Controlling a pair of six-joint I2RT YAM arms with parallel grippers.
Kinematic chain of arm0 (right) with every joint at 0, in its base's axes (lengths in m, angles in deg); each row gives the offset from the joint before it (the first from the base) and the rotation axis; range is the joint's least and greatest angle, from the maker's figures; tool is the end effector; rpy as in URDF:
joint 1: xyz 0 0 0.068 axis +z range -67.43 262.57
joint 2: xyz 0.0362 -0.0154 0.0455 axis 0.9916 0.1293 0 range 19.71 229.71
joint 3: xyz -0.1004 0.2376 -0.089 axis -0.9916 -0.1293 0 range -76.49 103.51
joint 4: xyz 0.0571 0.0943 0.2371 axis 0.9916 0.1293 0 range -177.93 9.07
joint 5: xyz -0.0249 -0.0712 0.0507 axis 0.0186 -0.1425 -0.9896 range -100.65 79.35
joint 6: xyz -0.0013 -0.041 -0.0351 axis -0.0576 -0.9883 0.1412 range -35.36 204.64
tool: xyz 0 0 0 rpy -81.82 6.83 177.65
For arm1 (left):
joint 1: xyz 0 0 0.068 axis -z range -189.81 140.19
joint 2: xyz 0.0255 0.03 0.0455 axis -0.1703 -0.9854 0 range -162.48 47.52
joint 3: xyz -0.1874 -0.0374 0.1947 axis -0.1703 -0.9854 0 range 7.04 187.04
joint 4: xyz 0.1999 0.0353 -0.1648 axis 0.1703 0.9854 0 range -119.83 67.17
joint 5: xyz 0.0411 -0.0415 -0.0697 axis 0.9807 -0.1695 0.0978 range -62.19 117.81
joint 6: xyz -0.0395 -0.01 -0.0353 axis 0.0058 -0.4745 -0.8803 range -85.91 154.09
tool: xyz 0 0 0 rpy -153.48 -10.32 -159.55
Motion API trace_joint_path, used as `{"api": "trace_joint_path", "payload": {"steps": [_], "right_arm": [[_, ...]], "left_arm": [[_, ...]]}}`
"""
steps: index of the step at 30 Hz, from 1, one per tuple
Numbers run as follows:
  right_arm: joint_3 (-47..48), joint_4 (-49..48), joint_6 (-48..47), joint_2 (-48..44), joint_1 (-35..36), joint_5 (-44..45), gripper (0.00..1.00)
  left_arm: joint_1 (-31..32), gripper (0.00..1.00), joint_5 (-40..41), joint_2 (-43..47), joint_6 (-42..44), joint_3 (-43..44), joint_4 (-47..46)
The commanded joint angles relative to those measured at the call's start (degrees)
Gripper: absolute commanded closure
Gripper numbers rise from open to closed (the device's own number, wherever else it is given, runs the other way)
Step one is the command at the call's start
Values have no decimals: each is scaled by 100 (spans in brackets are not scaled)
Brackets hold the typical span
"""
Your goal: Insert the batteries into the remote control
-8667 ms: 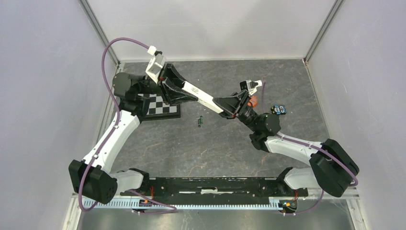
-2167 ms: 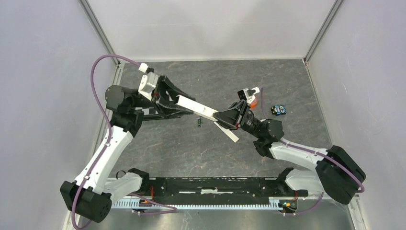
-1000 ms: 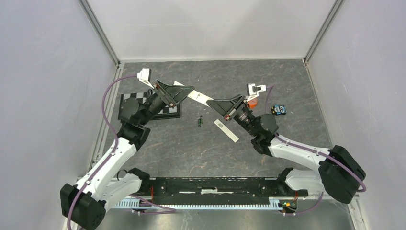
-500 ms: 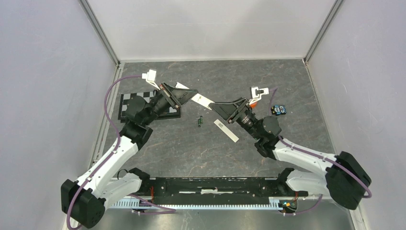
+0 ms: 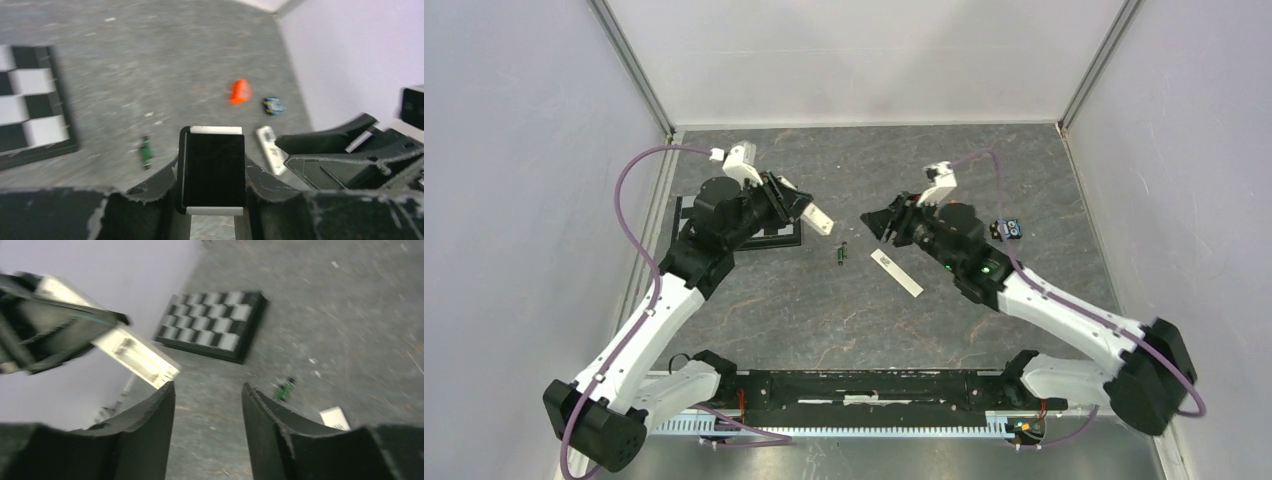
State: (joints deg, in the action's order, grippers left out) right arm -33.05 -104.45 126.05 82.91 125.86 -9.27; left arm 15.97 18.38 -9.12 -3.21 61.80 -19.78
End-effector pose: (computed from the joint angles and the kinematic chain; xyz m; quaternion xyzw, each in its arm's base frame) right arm 0.1908 0.1785 0.3166 -0.0036 0.7268 0.4561 0.5135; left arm 0.2032 -0.1045 0.3634 -0.0262 0.7754 -0.3827 0.5016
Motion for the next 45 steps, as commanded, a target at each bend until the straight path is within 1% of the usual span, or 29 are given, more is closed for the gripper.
{"api": "trace_joint_path", "payload": {"steps": [1,6,9,13,17,20,24,27,42,45], "right_arm": [[741,1861,-785,1056,427,1161,48],[1526,2118,-913,2563,783,1618,55],[1999,2165,-924,3305,986,1881,62],[2529,2320,-840,3978,1139,2359,68],[2867,2363,-837,4460,1183,2656,69],[2889,2290,-840,4634,1183,2766,69],[2902,2218,-862,4776,1185,2873,75],[2977,2137,-913,4944,1182,2848,76],[3286,2354,-833,5454,1128,3061,78],[3345,2354,-852,5544,1093,3028,76]], "left_arm": [[-141,98,1370,105,604,136,1271],[-170,98,1413,420,807,236,1647],[-177,98,1526,620,938,237,1752],[-187,98,1411,687,969,173,1816],[-194,98,1304,716,873,-17,1710],[-196,98,1304,707,833,-155,1670],[-194,98,1287,682,835,-224,1633],[-192,97,1273,647,863,-227,1624],[-196,97,1266,600,882,-281,1571],[-200,97,1262,598,888,-282,1571]]}}
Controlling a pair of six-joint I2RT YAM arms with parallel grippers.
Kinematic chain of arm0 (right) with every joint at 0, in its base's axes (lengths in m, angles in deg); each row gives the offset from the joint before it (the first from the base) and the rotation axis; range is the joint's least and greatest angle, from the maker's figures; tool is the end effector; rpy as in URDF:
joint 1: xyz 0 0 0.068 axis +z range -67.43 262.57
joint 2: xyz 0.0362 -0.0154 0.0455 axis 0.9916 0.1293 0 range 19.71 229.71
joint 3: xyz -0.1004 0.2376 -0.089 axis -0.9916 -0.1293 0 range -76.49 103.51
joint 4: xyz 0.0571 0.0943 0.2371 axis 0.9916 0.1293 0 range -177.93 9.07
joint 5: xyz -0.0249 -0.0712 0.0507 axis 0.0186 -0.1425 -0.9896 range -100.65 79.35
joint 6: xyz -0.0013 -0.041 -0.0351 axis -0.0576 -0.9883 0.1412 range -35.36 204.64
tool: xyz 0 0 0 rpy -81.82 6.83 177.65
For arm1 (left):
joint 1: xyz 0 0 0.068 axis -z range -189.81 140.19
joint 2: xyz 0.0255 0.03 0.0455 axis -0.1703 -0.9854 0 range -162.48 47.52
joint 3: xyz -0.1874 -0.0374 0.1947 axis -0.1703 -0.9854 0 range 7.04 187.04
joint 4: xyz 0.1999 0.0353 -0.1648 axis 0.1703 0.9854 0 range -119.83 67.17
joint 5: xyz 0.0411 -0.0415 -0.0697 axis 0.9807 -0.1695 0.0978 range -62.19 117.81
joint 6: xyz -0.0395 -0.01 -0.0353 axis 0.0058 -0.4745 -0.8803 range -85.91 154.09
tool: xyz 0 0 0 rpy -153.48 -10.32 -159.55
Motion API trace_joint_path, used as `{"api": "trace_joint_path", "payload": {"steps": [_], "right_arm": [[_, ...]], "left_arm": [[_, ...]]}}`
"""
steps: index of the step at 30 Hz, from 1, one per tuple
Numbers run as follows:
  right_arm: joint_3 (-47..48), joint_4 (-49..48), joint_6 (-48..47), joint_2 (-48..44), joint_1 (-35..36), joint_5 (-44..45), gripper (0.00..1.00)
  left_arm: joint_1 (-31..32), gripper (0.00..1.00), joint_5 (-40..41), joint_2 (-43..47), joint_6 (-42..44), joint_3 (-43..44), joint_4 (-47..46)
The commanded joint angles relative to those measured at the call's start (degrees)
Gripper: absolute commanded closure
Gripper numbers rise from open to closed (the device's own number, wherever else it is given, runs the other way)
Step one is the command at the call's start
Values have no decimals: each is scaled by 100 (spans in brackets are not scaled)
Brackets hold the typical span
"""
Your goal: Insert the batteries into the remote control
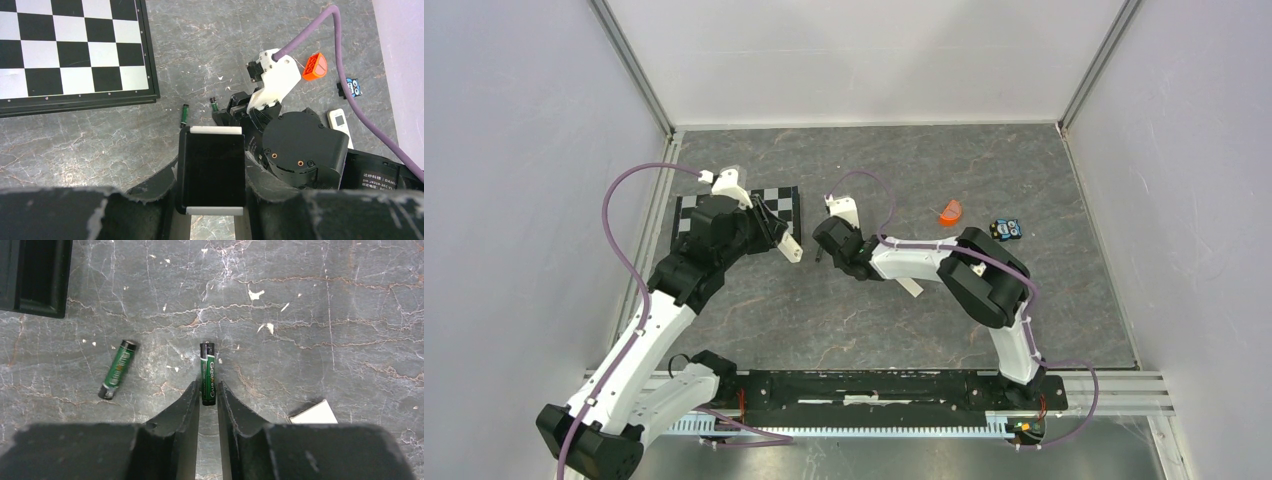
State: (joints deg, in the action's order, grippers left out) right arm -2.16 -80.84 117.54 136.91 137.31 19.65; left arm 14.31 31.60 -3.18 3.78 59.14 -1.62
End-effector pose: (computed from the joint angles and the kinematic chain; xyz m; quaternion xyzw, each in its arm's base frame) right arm 0.2620 0.3394 0.1454 -0.0839 0.9074 0.0515 0.4085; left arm 0.1781 -0.0770 0.3344 -0.0633 0.8491 -0.2143 0.4786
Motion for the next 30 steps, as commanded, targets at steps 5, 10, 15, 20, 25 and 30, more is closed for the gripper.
{"api": "trace_joint_path", "payload": {"steps": [5,10,15,20,25,30], "right_arm": [[288,-79,-138,255,-165,-32,74],[211,-180,-291,193,-209,-167,91],[-91,-573,-516,-133,-209,-199,99],[-517,-1130,-763,-698,-214,-238,100],[-977,-1433,-878,-1458,-209,-359,100],[-1675,-1749,-982,-2640,-250,-736,100]], "left_arm": [[-56,97,-27,-2,196,-15,-245],[-70,97,6,-1,186,-15,-245],[-70,97,-96,-69,176,-13,-272],[-69,97,-344,-203,159,-6,-307],[-66,97,-705,-293,170,-15,-404],[-69,98,-1750,-378,227,-124,-883]]}}
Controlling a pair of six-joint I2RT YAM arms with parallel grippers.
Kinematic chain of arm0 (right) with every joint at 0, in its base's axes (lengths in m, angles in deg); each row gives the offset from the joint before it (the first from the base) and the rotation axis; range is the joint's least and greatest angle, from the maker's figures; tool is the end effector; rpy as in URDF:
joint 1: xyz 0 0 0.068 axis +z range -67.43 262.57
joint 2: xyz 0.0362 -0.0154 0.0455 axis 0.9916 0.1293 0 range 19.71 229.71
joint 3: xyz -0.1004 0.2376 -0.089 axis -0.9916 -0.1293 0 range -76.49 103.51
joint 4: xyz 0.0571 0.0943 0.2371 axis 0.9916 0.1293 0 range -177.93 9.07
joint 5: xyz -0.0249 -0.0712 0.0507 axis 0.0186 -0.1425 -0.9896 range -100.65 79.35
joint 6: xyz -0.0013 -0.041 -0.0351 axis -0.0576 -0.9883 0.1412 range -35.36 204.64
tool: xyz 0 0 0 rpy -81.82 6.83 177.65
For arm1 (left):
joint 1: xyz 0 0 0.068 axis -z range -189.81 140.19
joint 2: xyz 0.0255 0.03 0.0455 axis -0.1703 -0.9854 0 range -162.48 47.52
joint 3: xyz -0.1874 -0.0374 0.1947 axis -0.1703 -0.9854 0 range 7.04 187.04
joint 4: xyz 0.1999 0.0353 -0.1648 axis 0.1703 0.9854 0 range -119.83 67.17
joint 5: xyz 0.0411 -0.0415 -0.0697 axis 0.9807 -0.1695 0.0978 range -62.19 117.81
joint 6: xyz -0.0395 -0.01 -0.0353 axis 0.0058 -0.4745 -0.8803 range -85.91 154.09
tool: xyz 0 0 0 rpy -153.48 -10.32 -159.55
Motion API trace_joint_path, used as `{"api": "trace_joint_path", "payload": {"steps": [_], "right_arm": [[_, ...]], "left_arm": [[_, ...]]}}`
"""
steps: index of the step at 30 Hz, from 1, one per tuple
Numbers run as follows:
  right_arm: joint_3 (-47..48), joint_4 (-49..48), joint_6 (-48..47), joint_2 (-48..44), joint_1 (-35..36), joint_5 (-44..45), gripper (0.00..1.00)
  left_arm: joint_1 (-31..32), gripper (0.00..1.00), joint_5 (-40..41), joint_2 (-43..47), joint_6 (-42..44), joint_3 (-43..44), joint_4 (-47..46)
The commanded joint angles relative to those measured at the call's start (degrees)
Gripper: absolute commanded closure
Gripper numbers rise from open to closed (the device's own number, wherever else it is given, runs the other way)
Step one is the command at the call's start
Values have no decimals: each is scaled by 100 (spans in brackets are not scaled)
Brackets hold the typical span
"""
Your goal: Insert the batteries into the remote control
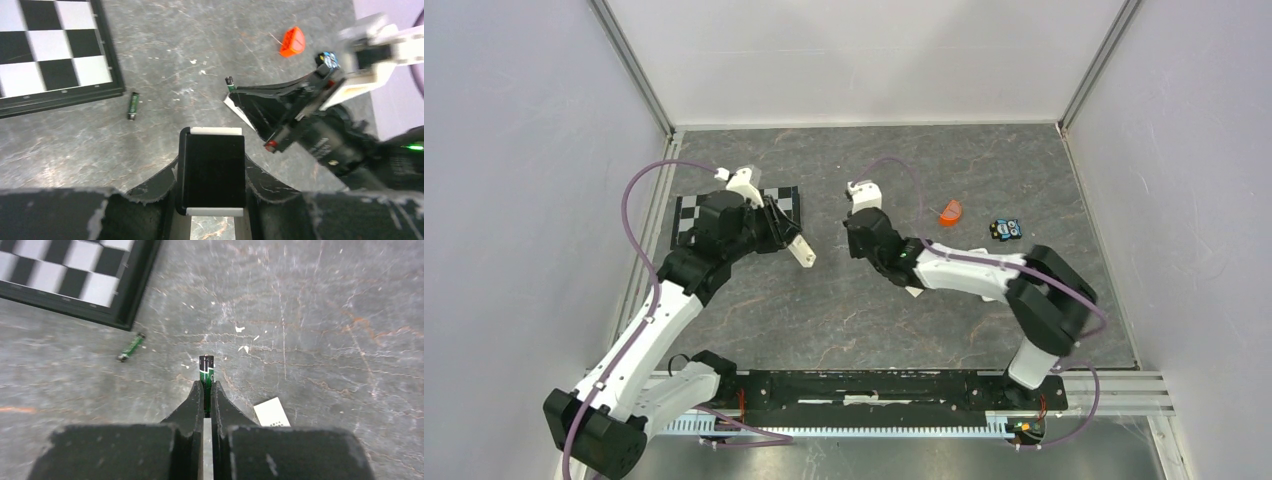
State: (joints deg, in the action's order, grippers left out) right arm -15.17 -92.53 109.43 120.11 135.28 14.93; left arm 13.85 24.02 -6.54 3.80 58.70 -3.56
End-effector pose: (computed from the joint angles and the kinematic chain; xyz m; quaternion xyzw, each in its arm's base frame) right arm 0.2444 0.2955 0.2052 -0.1081 0.8623 0.1314 0.4769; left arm 0.1901 -0.0857 0.3244 -0.0329 0.8592 -0.2565 0.4414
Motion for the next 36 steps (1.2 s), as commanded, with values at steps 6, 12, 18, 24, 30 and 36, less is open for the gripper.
{"api": "trace_joint_path", "payload": {"steps": [6,12,18,24,30,36], "right_arm": [[-1419,-662,414,-2701,-525,-733,100],[-2110,-1252,-16,-4213,-733,-1544,100],[-2400,-1943,-379,-4907,-735,-3217,100],[-2383,-2439,-212,-4834,-693,-3987,99],[-2207,-2336,-391,-4607,-421,-3960,99],[-2065,-2199,-508,-4430,-307,-3774,99]], "left_arm": [[-16,98,-3001,76,-369,-557,-2456],[11,98,-3833,-95,-992,-789,-3865],[30,98,-3997,-488,-1232,-529,-3959],[21,98,-4271,-904,-1739,-235,-3927],[20,98,-4219,-1154,-2769,-113,-3957],[12,98,-4129,-1171,-3023,-130,-4109]]}}
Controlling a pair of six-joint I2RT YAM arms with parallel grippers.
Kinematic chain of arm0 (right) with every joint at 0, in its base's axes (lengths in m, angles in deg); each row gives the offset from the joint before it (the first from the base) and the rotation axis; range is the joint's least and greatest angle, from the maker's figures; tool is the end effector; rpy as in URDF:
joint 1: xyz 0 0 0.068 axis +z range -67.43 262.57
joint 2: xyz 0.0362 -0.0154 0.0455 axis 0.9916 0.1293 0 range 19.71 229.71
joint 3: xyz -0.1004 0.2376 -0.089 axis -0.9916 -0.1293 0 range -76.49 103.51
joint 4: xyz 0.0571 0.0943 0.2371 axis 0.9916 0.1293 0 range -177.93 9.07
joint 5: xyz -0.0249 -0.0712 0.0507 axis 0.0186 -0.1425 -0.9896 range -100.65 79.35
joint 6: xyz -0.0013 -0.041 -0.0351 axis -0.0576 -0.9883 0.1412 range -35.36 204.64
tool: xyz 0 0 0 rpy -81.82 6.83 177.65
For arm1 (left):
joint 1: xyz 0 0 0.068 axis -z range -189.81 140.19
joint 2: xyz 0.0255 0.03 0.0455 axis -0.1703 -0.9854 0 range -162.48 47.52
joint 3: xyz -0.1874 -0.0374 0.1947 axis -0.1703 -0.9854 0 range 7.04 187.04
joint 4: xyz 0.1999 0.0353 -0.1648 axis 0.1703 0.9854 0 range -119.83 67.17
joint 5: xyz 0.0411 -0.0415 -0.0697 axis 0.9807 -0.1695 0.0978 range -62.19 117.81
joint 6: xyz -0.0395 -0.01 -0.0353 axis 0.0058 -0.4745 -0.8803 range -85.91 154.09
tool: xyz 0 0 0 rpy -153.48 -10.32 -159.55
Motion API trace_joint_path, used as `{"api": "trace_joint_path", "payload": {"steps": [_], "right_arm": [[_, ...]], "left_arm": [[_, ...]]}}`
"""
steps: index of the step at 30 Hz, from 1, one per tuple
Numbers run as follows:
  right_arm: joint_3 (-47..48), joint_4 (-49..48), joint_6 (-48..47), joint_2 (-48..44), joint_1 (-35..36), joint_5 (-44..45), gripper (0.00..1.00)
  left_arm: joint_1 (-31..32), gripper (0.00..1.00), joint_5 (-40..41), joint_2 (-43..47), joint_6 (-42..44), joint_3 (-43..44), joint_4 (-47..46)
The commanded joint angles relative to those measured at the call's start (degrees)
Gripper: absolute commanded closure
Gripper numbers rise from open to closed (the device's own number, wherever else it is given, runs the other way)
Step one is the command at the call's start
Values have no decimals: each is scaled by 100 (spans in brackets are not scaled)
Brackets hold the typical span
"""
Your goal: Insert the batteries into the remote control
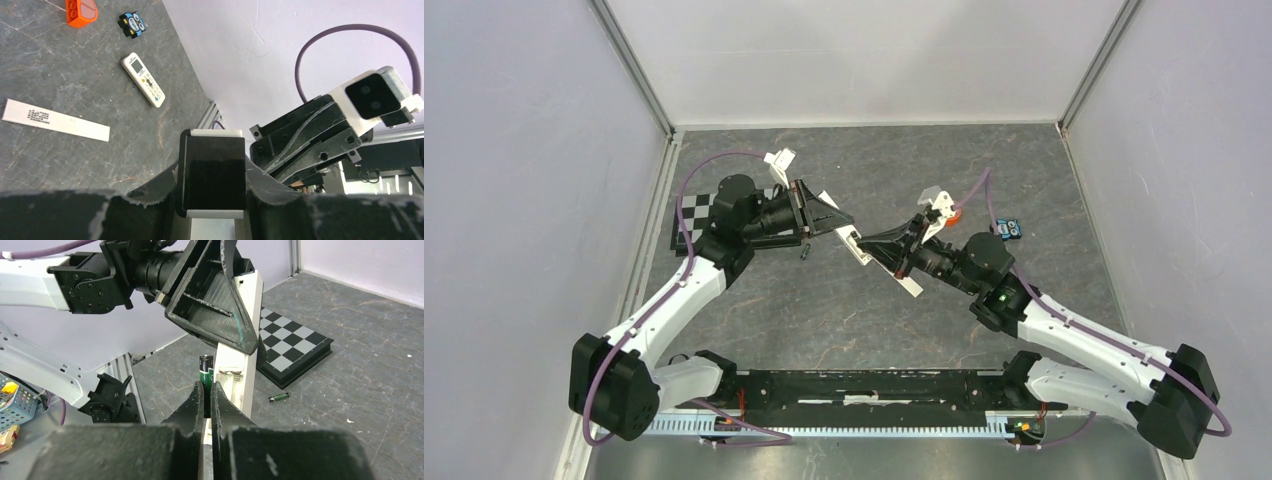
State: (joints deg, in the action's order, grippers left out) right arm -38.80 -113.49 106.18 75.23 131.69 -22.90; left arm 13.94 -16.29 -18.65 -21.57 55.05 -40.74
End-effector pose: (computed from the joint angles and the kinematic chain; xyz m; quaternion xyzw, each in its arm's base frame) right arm 0.1448 0.1788 0.3279 -0.2339 0.6161 0.4903 0.5704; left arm 0.2314 -0.1288 0.3231 0.0474 0.7369 -0.6081 0.2915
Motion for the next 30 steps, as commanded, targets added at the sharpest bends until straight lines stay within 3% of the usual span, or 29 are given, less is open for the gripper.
{"api": "trace_joint_path", "payload": {"steps": [1,15,23,30], "right_arm": [[304,-91,-192,73,61,58,99],[318,-19,-254,233,137,187,95],[371,162,-253,127,133,262,71],[548,405,-94,-82,135,370,59]], "left_arm": [[5,98,-110,47,-490,235,-394],[0,98,-112,71,-644,244,-467],[-27,98,-123,88,-638,252,-460],[-69,98,-10,86,-468,237,-349]]}}
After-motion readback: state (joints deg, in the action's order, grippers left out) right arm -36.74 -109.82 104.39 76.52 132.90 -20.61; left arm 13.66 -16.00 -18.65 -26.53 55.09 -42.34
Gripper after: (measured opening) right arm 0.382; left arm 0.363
